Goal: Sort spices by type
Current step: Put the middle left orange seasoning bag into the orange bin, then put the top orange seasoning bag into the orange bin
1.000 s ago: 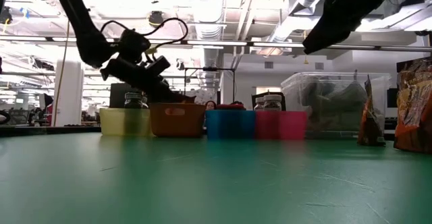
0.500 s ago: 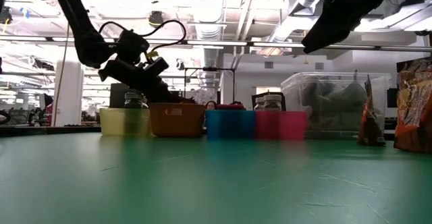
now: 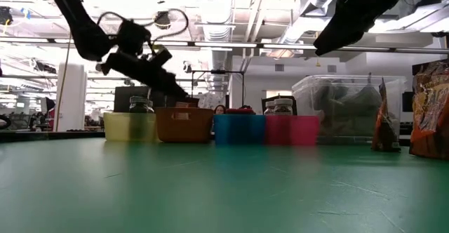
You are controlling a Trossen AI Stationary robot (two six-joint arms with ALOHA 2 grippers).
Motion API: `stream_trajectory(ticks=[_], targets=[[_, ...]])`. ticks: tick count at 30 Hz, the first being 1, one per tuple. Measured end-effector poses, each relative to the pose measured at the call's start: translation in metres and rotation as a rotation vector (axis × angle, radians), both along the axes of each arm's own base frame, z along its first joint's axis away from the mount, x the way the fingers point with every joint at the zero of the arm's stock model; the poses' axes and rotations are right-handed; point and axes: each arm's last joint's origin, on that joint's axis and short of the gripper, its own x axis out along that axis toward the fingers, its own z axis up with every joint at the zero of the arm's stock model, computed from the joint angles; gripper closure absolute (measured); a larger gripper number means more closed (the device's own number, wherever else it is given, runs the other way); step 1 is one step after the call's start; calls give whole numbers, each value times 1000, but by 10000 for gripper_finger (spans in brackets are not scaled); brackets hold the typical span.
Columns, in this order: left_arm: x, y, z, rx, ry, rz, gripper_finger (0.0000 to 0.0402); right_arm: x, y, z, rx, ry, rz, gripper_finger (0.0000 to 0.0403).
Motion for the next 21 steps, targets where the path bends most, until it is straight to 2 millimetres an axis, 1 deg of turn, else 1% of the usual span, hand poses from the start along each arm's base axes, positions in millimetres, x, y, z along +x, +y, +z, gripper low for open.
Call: stream_trajectory(ticks=[2, 5, 7, 10, 12, 16, 18, 21], targets=[[0, -6, 12, 19, -37, -13, 216, 0, 0, 0, 2, 3, -1, 93], [0, -21, 32, 52, -69, -29, 214, -2, -1, -3, 40, 14, -36, 93], [0, -36, 44, 77, -62, -39, 214, -5, -2, -5, 91, 29, -90, 93], [5, -65, 59, 105, -40, -64, 213, -14, -3, -14, 169, 107, -185, 93], [10, -85, 64, 112, -40, -60, 213, -22, -1, -17, 216, 171, -253, 93], [20, -117, 71, 108, -87, -85, 213, -30, 0, -12, 270, 206, -344, 93], [24, -130, 70, 103, -88, -113, 213, -30, 1, -6, 259, 208, -325, 93], [28, -143, 69, 98, -71, -145, 213, -30, 5, 3, 197, 232, -234, 93]])
